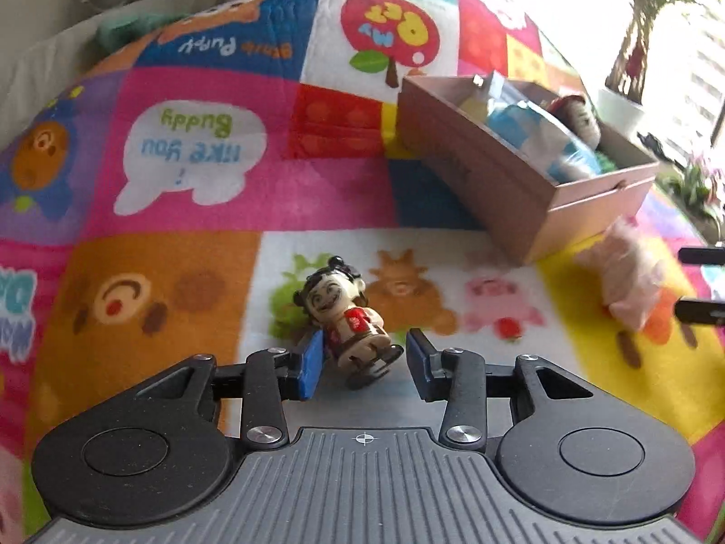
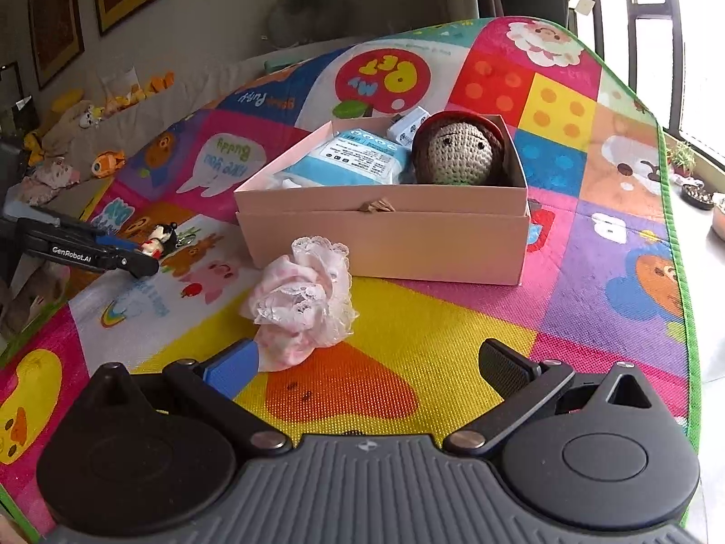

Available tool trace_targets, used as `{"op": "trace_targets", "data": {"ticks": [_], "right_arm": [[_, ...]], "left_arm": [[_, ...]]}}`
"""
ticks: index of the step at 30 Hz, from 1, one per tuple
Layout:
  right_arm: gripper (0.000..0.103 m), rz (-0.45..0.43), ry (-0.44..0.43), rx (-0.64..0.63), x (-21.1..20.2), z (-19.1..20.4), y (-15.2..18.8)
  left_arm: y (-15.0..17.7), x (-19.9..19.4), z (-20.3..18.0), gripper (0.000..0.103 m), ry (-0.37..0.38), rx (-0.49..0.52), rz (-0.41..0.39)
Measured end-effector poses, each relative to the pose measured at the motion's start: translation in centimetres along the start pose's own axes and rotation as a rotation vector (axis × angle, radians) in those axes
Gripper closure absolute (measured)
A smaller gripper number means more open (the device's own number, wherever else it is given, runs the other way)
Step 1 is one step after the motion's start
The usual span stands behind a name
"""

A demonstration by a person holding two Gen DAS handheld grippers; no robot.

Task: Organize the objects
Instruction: 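Grasp the small boy figurine with the left gripper while the right grasps the pink lace tissue, then drop the figurine into the box with the left gripper while the right carries the tissue in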

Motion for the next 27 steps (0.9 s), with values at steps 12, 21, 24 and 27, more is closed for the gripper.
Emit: {"op": "trace_targets", "data": {"ticks": [12, 21, 24, 27], "right_arm": [[0.026, 0.029, 0.001, -0.098, 2.4, 3.6, -3.4], [0.074, 0.047, -0.004, -0.172, 0.6, 5.0, -2.9], [0.074, 0.008, -0.004, -0.144, -2.0, 3.6, -2.3], [0.074, -0.018, 0.023, -0.116, -3.7, 2.1, -1.5]], "left_arm": [[-1.9, 1.8, -1.4, 0.06, -0.079, -0.211, -0.05], [-0.4, 0.4, -1.4, 0.061, -0.065, -0.236, -0.093], [0.7, -1.6, -3.3, 0.061, -0.029, -0.175, -0.14], [0.7, -3.4, -5.3, 0.061, 0.013, -0.127, -0.183]]}}
Point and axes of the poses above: each gripper's, at about its wrist camera, not at the fingertips, and x roughly the way its jaws point, z to its left, y to its underside, the point moved 5 cm from there along x, roughly the way its jaws point, and after that the axes turned 12 degrees about z, right-handed, at the moved point
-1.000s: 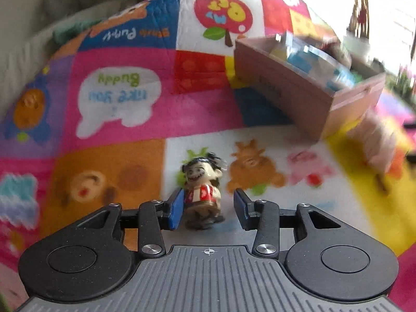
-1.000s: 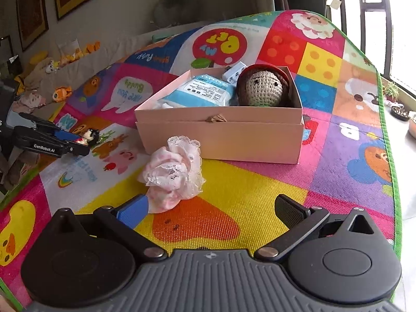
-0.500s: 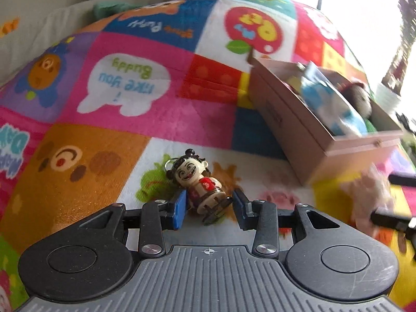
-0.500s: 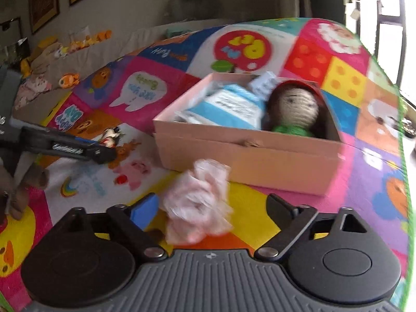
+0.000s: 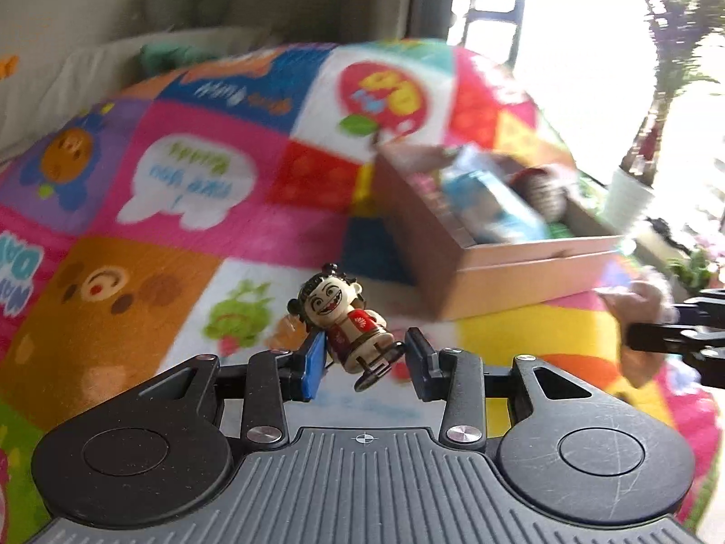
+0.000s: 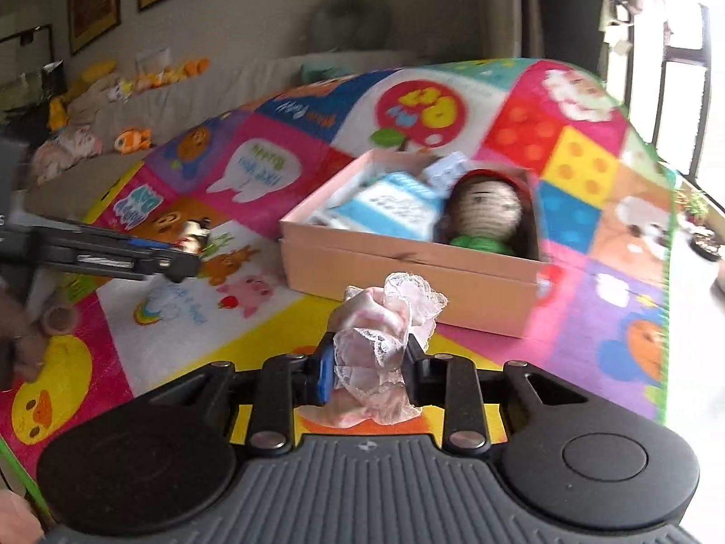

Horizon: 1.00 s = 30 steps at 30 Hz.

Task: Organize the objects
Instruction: 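Drop the figurine into the box with the left gripper while the right carries the tissue in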

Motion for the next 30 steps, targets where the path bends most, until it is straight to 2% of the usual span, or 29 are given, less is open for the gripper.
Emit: {"op": "trace_targets", "data": {"ticks": [3, 6, 10, 11, 14, 16, 19, 23, 27, 30], "right_arm": [[0.074, -0.011, 0.006, 0.04, -0.7, -1.2, 0.7], [0.074, -0.021, -0.005, 0.063, -0.8, -1.4, 1.2], [0.074, -0.02, -0.025, 0.079, -0.5, -1.3, 1.5], [0.074, -0.018, -0.025, 0.083, -0.3, -1.4, 1.5], [0.074, -0.017, -0.019, 0.1, -0.2, -1.8, 1.9], [0.074, -0.019, -0.012, 0.109, -0.4, -2.4, 2.3], [0.074, -0.012, -0.001, 0.123, -0.2, -3.2, 2.6], [0.074, -0.018, 0.003, 0.133, -0.2, -3.9, 1.7], [0.074, -0.064, -0.003, 0.124, -1.3, -4.5, -1.6], [0.074, -0.105, 0.008, 0.107, -1.8, -5.3, -5.9]], "left_arm": [[-1.4, -0.6, -1.5, 0.061, 0.021, 0.026, -0.022], [-4.5, -0.5, -3.5, 0.061, 0.021, 0.083, -0.074], [-9.3, 0.9, -6.4, 0.061, 0.072, 0.14, -0.144], [-10.0, 2.0, -7.2, 0.06, 0.071, 0.175, -0.128], [-10.3, 6.1, -8.1, 0.06, 0.01, 0.22, 0.011], [-9.7, 6.9, -7.9, 0.061, 0.01, 0.217, 0.024], [-8.8, 5.9, -7.4, 0.061, 0.047, 0.185, -0.019], [-7.4, 3.7, -6.2, 0.061, 0.104, 0.114, -0.116], [-5.5, 3.0, -4.1, 0.061, 0.191, -0.043, -0.182], [-4.5, 3.4, -2.7, 0.062, 0.242, -0.129, -0.212]]}}
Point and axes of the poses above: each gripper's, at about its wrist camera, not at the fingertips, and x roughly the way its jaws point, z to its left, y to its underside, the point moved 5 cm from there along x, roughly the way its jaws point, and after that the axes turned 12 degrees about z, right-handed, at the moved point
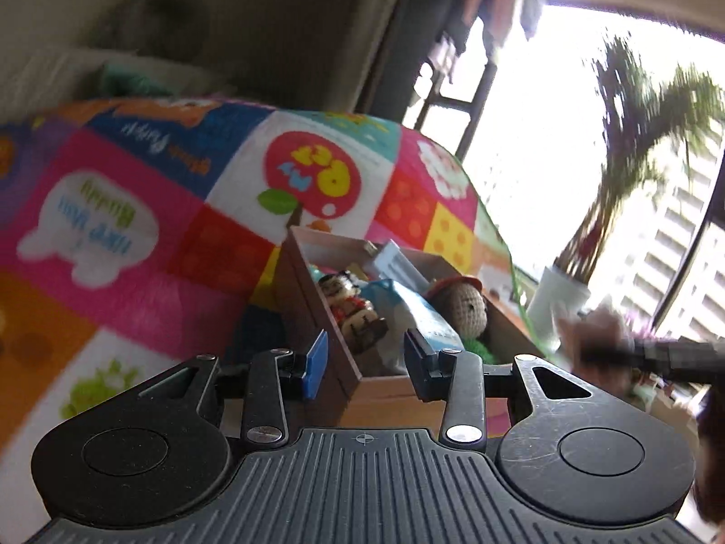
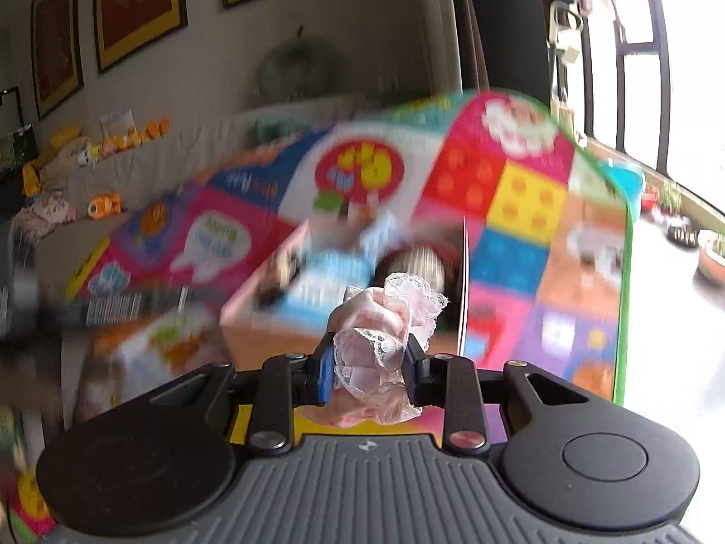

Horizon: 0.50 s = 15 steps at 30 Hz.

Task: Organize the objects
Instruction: 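Drop the figurine into the box with the left gripper while the right carries the tissue in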

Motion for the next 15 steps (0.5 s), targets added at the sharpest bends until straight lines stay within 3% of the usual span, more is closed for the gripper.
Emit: {"op": "trace_targets", "data": {"ticks": [3, 8, 10, 11, 13, 15], "right_arm": [[0.074, 0.006, -0.003, 0.011, 1.7, -0.4, -4.8], [0.074, 0.081, 0.044, 0.067, 7.8, -1.8, -11.8], [0.056, 0.153, 0.069, 0.113, 10.9, -2.8, -13.5], [0.041, 0.223, 0.055, 0.152, 12.6, -3.4, -13.9], [0.041, 0.295, 0.063, 0.212, 14.2, -4.3, -14.1], [0.041, 0.272, 0.115, 0.197, 14.0, -4.5, -14.6]], "left_arm": [[0.6, 0.2, 1.3, 0.063, 0.044, -0.058, -0.018], [1.5, 0.0, 2.7, 0.063, 0.118, -0.112, -0.039], [1.6, -0.2, 3.1, 0.063, 0.149, -0.127, -0.047], [1.6, -0.4, 3.4, 0.063, 0.164, -0.139, -0.053], [1.6, -0.8, 4.2, 0.063, 0.181, -0.172, -0.064], [1.6, -1.1, 5.1, 0.063, 0.188, -0.224, -0.076]]}}
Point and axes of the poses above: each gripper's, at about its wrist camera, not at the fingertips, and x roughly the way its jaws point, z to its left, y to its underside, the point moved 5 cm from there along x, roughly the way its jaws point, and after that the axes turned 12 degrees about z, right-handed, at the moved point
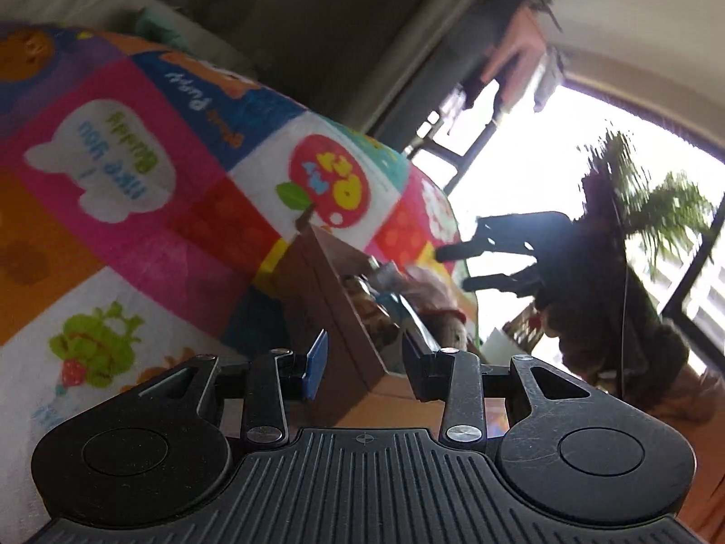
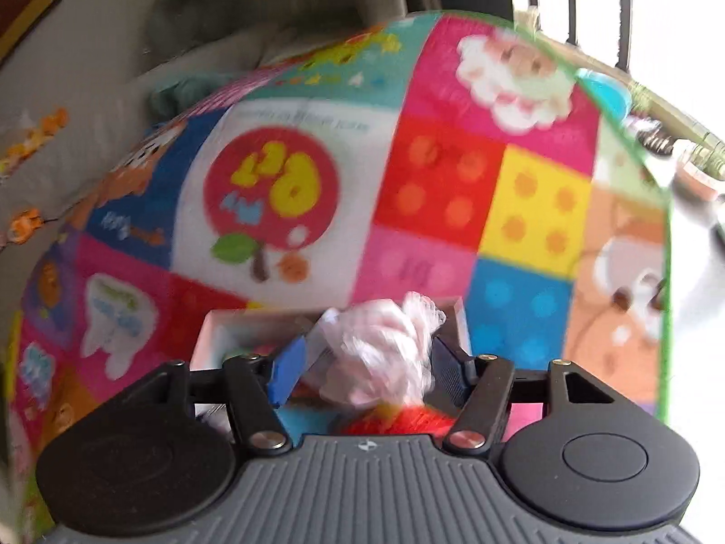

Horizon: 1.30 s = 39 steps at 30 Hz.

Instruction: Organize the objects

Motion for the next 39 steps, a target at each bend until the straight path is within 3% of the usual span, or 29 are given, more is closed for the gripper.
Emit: {"op": "trace_targets", "data": {"ticks": [3, 6, 9, 11, 12, 15, 18, 22, 26, 28, 30, 36, 39], "right_arm": [[0.043, -0.045, 0.036, -0.047, -0.8, 0.9, -0.9], [0.059, 0.028, 0.002, -0.044, 0.9, 1.8, -1.6], [0.06, 0.126, 0.026, -0.006, 3.7, 2.0, -1.8], [0.06, 0.135, 0.059, 0.026, 5.1, 1.5, -1.8], [0.054, 0.135, 0.054, 0.05, 5.7, 1.1, -1.8], [0.046, 0.159, -0.044, 0.134, 6.6, -0.3, -1.7], [0.044, 0.197, -0.154, 0.185, 6.3, -1.0, -1.2], [0.043, 0.097, -0.239, 0.175, 2.4, -1.4, -0.3], [0.022, -0.102, -0.213, 0.049, -4.1, -2.0, 1.9], [0.017, -0.196, -0.141, -0.06, -6.8, -2.3, 4.4], [0.017, -0.221, -0.083, -0.16, -7.9, -2.6, 7.2], [0.02, -0.171, -0.042, -0.311, -6.2, -3.6, 15.2], [0.026, -0.141, -0.044, -0.352, -4.2, -3.4, 17.4]], "left_arm": [[-0.3, -0.5, 0.6, 0.063, 0.035, -0.054, -0.006], [-0.4, -0.9, 0.6, 0.063, 0.062, -0.064, -0.011], [-0.5, -1.2, 0.4, 0.063, 0.08, -0.063, -0.018], [-0.5, -1.3, 0.4, 0.063, 0.091, -0.065, -0.02], [-0.5, -1.3, 0.4, 0.063, 0.094, -0.066, -0.018], [-0.4, -1.2, 0.4, 0.063, 0.096, -0.063, -0.009], [-0.2, -0.9, 0.3, 0.063, 0.085, -0.05, -0.001], [0.0, -0.3, 0.0, 0.063, 0.051, -0.01, 0.023], [0.1, 0.2, -1.6, 0.063, 0.006, 0.053, 0.087], [-0.2, 0.5, -2.9, 0.063, -0.031, 0.099, 0.12], [-0.8, 1.3, -4.2, 0.063, -0.09, 0.142, 0.161], [-3.0, 5.5, -5.1, 0.06, -0.41, 0.231, 0.338], [-3.2, 7.6, -5.0, 0.054, -0.487, 0.27, 0.431]]}}
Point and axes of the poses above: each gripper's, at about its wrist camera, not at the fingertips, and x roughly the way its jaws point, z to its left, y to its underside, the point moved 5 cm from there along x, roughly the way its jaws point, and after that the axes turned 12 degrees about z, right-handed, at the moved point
